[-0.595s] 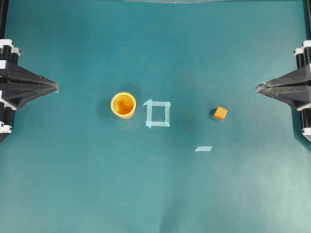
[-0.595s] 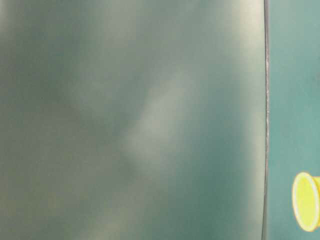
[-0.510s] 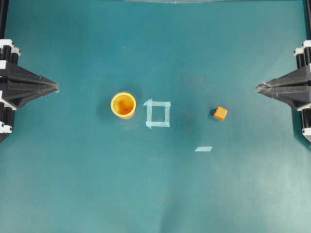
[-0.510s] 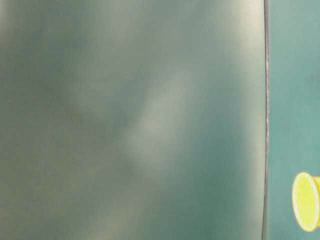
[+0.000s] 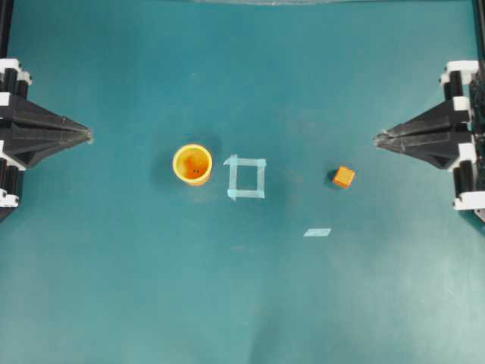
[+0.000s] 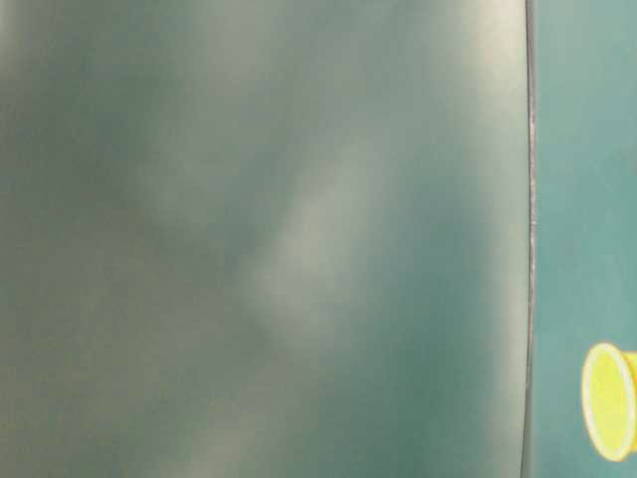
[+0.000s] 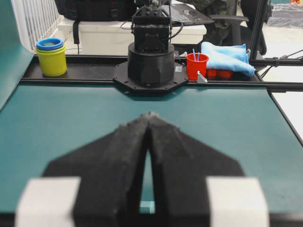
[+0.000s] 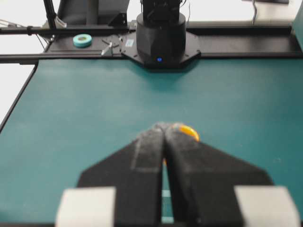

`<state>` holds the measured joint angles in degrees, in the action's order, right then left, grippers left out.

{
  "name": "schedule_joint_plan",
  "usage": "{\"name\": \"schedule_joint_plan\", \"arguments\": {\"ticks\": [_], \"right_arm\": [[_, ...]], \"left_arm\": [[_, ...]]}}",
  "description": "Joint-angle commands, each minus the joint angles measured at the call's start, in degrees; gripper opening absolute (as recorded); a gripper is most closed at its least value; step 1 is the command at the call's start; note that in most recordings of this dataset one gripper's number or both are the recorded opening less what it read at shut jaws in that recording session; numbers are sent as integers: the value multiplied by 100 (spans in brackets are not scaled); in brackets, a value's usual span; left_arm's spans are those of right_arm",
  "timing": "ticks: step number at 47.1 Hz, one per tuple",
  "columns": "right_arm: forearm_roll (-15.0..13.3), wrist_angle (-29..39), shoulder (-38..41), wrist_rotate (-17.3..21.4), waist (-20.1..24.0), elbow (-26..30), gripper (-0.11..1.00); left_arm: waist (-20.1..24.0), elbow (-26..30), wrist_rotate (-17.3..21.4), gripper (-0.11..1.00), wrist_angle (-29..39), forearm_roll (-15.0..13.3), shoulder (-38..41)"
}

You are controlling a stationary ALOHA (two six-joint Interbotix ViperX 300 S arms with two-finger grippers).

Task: Lift the orange block with right arm.
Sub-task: 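Open the right gripper and start moving toward the orange cube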

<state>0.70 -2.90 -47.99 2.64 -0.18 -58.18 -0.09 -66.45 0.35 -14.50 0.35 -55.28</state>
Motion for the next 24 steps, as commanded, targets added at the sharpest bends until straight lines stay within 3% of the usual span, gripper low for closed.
{"name": "schedule_joint_plan", "arguments": {"ticks": [1, 11, 24], "right_arm": [[18, 35, 97, 88, -26, 246, 0], [18, 281, 237, 378, -26, 360, 3], [26, 756, 246, 729, -26, 483, 41]], "left_arm": [[18, 149, 9, 0, -26, 26, 62], [9, 158, 9, 0, 0, 18, 53], [18, 158, 0, 0, 35, 18, 62]]}}
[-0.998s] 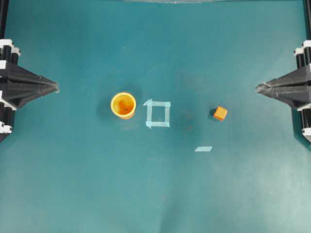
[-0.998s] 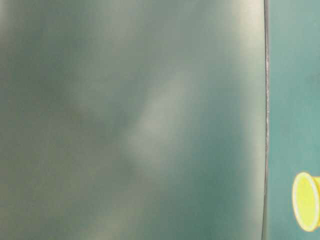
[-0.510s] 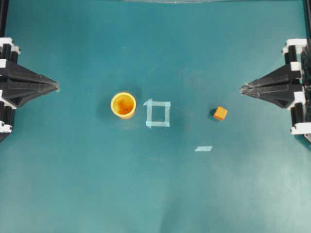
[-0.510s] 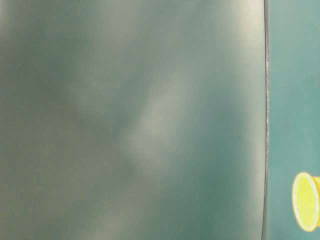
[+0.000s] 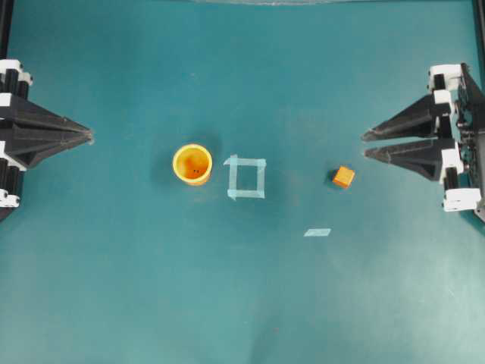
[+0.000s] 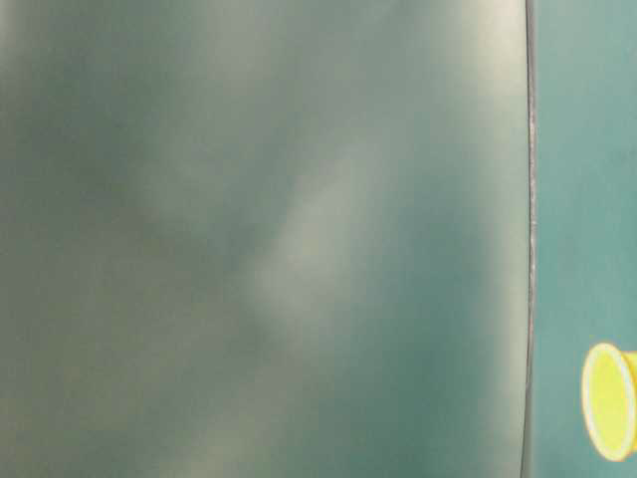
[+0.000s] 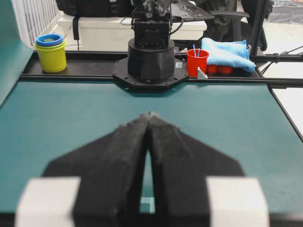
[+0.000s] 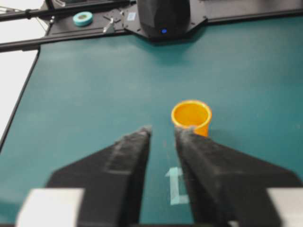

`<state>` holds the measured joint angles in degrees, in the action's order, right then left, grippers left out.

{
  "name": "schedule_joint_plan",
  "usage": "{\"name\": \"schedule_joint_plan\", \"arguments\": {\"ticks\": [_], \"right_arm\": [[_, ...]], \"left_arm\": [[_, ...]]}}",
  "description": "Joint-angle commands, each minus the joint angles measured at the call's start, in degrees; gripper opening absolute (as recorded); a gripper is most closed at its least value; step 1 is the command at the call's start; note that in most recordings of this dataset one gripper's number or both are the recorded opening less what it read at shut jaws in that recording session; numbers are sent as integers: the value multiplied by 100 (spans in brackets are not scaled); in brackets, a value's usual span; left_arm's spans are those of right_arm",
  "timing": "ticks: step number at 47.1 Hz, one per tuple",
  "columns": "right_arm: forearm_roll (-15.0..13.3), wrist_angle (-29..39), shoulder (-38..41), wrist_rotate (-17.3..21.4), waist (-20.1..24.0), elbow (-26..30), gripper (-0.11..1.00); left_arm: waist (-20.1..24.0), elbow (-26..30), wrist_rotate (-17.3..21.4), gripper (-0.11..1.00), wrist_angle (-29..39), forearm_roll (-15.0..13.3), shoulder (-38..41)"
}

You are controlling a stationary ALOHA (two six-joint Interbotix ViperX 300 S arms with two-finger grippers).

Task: Lift the orange block with right arm.
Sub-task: 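Open the right gripper and start moving toward the orange cube, then lower the open right gripper over the orange cube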

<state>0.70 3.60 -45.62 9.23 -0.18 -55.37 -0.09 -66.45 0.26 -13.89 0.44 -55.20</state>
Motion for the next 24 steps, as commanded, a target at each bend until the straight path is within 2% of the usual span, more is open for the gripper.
{"name": "schedule_joint_plan", "arguments": {"ticks": [1, 9, 18, 24], "right_arm": [[18, 149, 9, 97, -26, 220, 44], [18, 492, 149, 369, -26, 316, 54], [18, 861, 439, 729, -79, 483, 58], [18, 1274, 703, 1116, -167, 633, 61]], "left_arm": [[18, 149, 9, 0, -26, 18, 53], [18, 149, 9, 0, 0, 9, 53], [18, 158, 9, 0, 0, 18, 53], [18, 158, 9, 0, 9, 18, 44]]}}
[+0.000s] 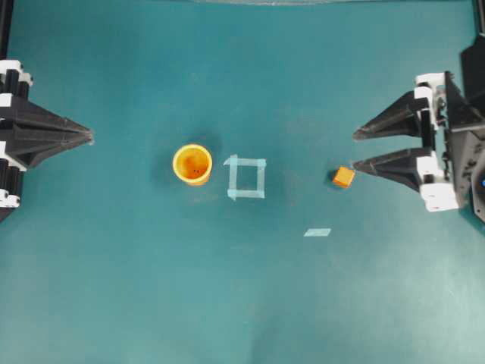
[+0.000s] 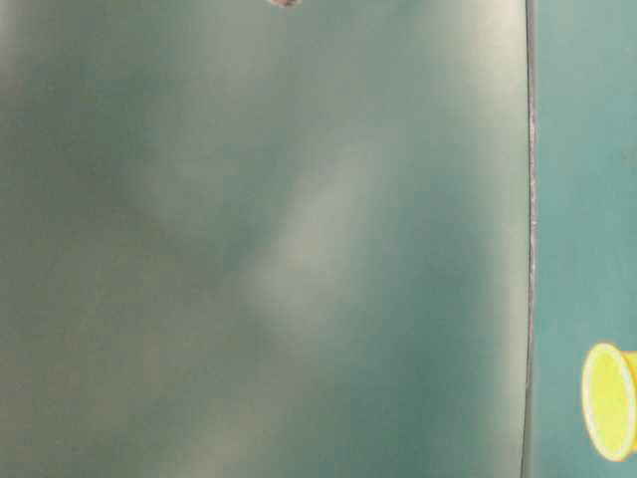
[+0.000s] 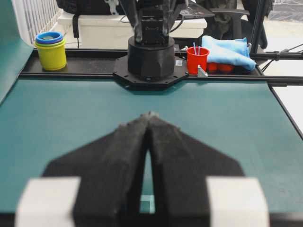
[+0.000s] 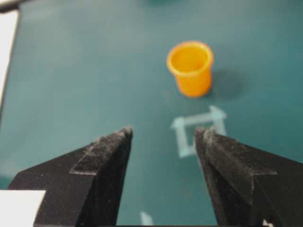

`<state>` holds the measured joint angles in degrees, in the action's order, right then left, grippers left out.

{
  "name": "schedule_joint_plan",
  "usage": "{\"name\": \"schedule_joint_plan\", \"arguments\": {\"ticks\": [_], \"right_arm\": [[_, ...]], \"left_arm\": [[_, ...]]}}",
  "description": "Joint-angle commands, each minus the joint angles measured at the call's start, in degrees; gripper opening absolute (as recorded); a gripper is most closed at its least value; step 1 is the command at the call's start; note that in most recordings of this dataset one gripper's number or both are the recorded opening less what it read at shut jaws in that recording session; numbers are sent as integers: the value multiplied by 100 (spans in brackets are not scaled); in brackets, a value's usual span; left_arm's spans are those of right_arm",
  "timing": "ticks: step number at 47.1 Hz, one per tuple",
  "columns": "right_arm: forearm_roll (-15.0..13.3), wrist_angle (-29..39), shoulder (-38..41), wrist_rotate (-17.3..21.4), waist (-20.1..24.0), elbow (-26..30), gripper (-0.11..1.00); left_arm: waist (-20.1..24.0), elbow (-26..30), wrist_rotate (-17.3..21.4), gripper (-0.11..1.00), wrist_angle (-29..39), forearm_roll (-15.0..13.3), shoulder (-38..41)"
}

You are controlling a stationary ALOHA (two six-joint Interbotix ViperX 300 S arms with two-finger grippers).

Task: Lift the orange block with right arm.
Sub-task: 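Lower the open right gripper over the orange cube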

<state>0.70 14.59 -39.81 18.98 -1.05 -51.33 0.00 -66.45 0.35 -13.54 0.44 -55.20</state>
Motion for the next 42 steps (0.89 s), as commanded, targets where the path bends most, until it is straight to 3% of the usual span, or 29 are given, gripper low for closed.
{"name": "schedule_joint_plan", "arguments": {"ticks": [1, 12, 42], "right_arm": [[9, 246, 167, 193, -97, 246, 61], [-9, 809, 642, 642, -123, 369, 61], [-290, 1960, 2426, 677, -132, 1011, 63]], "left_arm": [[9, 158, 0, 0, -26, 18, 53], [9, 149, -9, 0, -26, 9, 53], [9, 158, -9, 0, 9, 9, 44]]}}
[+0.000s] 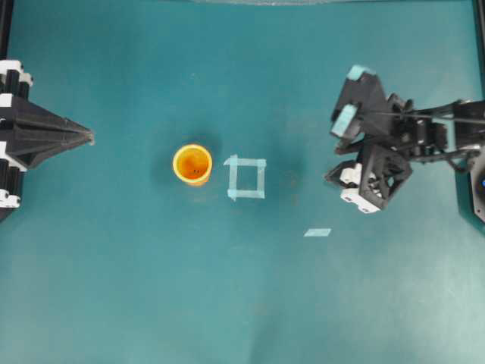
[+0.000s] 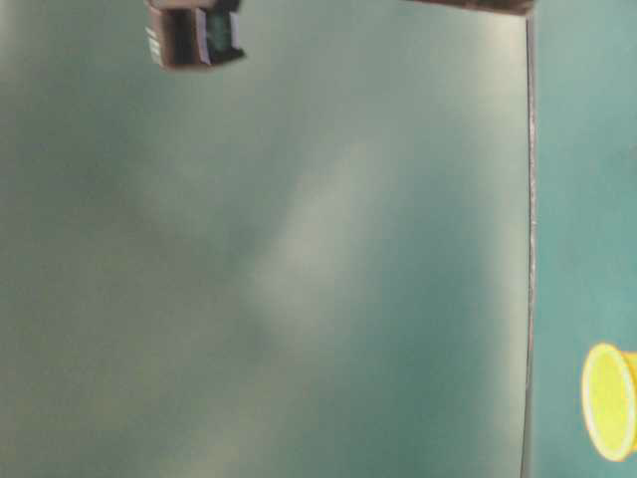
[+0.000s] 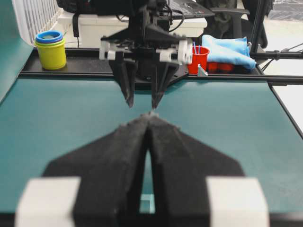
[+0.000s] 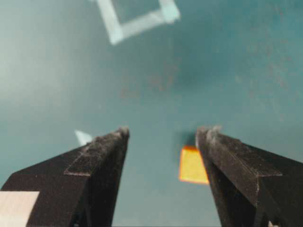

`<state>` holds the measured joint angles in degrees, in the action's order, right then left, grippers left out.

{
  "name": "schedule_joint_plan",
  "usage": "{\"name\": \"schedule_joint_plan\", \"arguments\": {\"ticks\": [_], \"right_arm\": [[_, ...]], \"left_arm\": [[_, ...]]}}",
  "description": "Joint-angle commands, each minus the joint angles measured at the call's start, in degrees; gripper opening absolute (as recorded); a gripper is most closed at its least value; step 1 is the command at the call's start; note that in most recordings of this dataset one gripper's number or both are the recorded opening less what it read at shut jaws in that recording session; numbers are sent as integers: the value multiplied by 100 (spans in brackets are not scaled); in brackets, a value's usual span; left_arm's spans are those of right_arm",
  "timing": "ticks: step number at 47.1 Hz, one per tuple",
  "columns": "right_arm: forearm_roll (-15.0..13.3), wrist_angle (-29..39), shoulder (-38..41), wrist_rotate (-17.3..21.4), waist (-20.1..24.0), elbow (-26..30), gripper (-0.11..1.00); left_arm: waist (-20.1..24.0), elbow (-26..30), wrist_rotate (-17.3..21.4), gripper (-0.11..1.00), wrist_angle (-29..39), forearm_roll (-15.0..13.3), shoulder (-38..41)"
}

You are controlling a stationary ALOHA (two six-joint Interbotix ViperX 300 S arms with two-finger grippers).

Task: Lift the orange block with right arm.
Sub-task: 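Lower the open right gripper over the orange cube, then close the right gripper fingers around the orange cube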

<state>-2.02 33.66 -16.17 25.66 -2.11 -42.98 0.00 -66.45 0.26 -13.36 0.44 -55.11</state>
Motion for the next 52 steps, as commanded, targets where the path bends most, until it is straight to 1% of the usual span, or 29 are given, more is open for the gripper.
{"name": "schedule_joint_plan", "arguments": {"ticks": [1, 8, 31, 52], "right_arm": [[-18, 70, 88, 9, -18, 176, 63], [-26, 79, 308, 18, -18, 141, 65], [-105, 26, 1028, 18, -18, -18, 65], [-132, -448, 1441, 18, -26, -237, 65]], "left_arm": [[9, 149, 0, 0, 0, 9, 35], [9, 158, 0, 0, 26, 18, 35], [9, 158, 9, 0, 26, 9, 44], [0, 158, 18, 0, 97, 9, 35]]}}
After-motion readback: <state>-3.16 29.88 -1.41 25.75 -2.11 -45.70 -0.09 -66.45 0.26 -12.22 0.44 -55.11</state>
